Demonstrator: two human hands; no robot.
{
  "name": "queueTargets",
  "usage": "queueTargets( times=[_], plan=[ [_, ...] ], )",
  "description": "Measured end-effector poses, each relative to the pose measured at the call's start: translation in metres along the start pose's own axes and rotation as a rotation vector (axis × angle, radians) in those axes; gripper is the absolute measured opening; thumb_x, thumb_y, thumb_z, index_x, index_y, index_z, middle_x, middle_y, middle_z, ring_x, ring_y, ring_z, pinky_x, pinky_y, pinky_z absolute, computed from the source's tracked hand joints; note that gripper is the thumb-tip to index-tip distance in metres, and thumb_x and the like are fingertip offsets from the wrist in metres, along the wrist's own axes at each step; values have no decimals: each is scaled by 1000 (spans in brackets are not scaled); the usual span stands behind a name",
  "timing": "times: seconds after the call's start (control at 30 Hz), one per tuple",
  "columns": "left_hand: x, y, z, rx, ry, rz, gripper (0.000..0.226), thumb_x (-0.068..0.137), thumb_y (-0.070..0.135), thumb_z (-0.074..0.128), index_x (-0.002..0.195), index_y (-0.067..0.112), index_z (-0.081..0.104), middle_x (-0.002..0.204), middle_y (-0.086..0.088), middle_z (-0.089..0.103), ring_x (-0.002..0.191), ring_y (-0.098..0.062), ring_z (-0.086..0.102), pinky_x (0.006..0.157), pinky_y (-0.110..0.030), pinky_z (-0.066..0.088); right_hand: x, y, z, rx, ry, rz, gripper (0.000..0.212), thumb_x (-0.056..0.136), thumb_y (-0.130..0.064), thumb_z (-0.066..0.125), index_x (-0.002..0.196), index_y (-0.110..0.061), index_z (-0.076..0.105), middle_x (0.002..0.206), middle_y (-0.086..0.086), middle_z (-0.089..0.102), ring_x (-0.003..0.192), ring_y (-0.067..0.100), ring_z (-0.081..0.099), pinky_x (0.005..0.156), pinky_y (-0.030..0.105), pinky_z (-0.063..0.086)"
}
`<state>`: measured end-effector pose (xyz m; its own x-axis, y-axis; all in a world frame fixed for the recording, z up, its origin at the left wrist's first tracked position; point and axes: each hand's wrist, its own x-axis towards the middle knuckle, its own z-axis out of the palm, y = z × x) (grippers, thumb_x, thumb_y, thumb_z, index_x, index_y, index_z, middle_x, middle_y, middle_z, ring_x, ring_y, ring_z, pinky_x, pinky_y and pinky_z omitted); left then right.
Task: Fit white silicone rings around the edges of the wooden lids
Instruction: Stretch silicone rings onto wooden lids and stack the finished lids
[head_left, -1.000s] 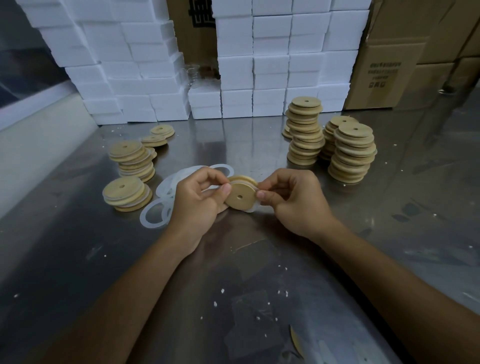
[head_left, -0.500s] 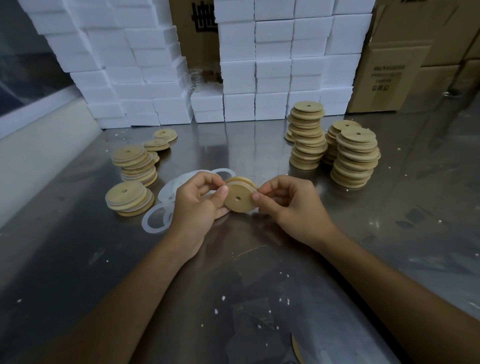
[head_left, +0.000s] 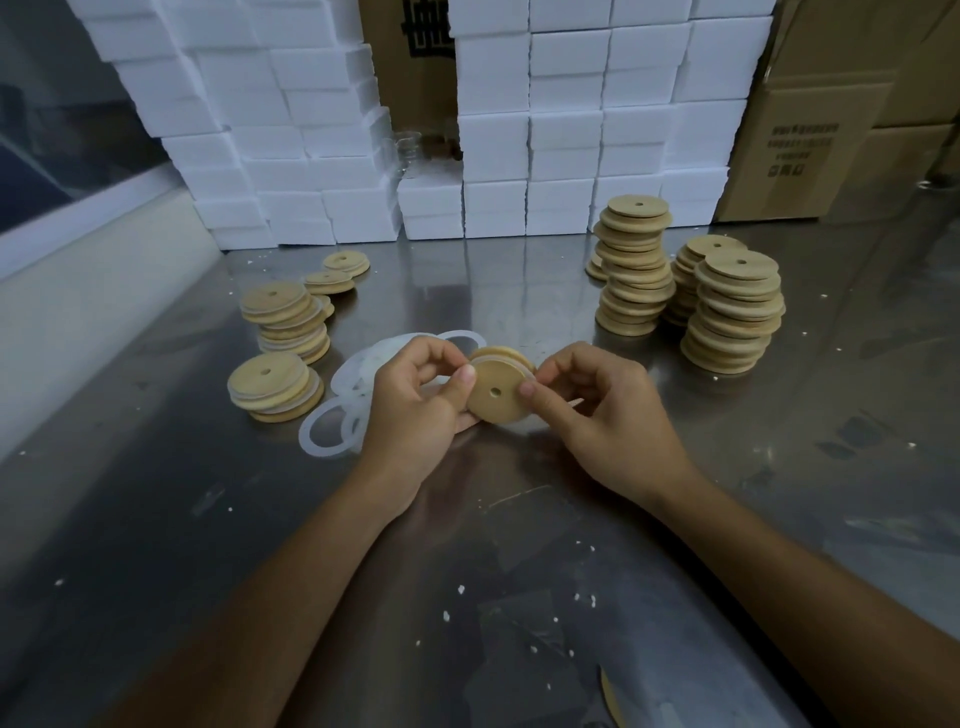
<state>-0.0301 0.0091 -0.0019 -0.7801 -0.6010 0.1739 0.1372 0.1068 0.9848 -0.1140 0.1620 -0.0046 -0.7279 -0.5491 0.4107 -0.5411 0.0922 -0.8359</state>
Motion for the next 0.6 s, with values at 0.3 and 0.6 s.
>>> queueTargets(
  times=[0.3, 0.6],
  plan=[
    [-8, 0, 4, 327, -94, 323, 17, 91, 7, 62, 85, 22, 61, 89, 0, 67, 90, -21, 68, 78, -52, 57, -4, -3, -1, -126, 53, -204, 2, 93, -9, 64, 95, -10, 65, 88, -9, 65, 82, 8, 62, 62, 27, 51],
    [-5, 0, -1, 454, -87, 315, 14, 88, 11, 69, 85, 21, 58, 88, 8, 65, 88, -13, 67, 76, -43, 59, -1, -2, 0, -20, 140, 30, 19, 84, -28, 76, 81, -10, 70, 76, -2, 71, 71, 11, 68, 68, 37, 59]
  ],
)
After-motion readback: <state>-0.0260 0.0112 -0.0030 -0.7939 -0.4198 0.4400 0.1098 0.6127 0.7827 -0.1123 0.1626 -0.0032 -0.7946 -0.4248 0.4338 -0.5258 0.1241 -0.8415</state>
